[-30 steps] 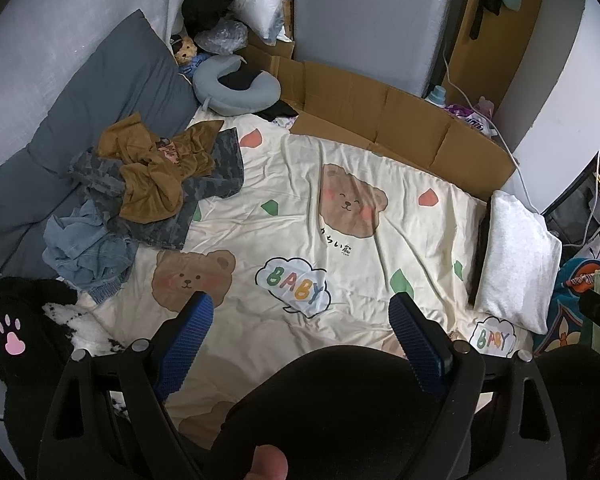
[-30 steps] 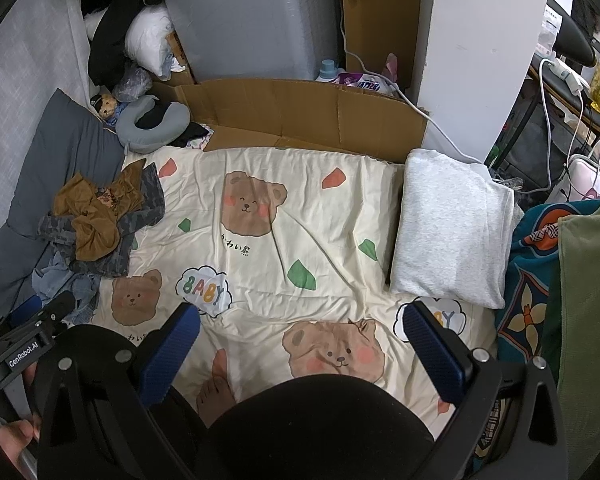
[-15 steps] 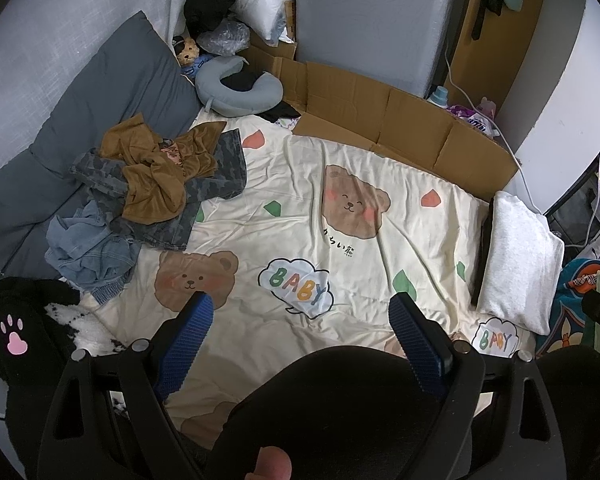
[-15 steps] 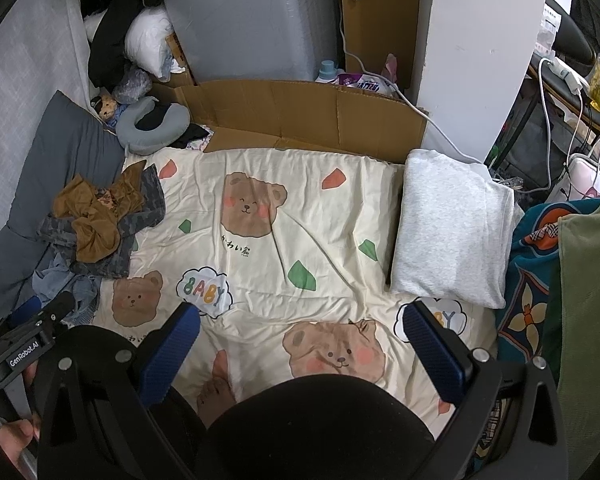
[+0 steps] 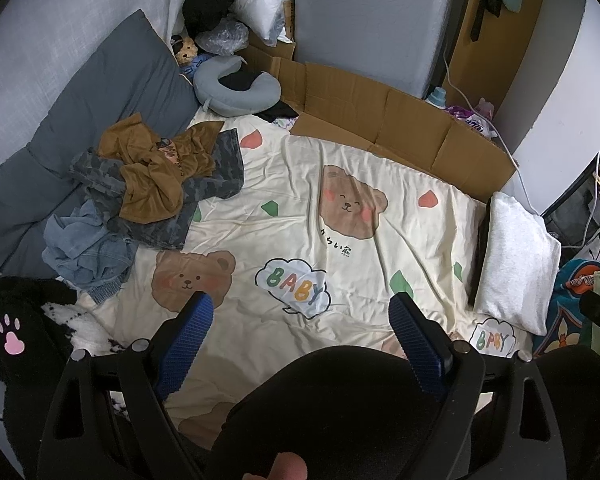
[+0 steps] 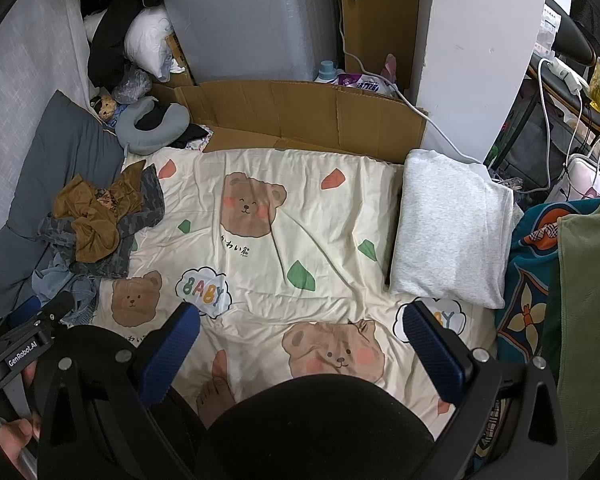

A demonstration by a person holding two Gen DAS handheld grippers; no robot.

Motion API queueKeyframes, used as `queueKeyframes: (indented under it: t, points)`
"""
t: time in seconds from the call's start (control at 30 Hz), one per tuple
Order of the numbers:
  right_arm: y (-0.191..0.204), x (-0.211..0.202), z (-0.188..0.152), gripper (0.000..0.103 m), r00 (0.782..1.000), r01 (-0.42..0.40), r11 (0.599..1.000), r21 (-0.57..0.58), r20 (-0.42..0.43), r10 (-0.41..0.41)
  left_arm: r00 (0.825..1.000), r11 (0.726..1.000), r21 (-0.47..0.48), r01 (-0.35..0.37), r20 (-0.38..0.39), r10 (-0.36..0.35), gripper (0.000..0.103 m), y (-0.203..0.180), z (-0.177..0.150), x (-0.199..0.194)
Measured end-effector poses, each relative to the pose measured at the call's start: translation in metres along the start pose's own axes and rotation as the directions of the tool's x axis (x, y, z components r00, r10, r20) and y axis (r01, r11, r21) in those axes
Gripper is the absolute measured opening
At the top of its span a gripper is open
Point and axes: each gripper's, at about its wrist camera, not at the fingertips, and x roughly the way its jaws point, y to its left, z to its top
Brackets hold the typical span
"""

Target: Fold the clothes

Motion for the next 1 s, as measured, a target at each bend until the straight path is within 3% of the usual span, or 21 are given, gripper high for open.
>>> queueKeyframes:
  t: [1.0]
  points:
    - [-0.0037,-0.0025,0.0013,0.102,0.999,-0.031,0.999,0.015,0.009,0.031,0.999,0.998,0.045,0.038,0.016,-0.039,0.09,-0.0037,0.0014,-0.0032]
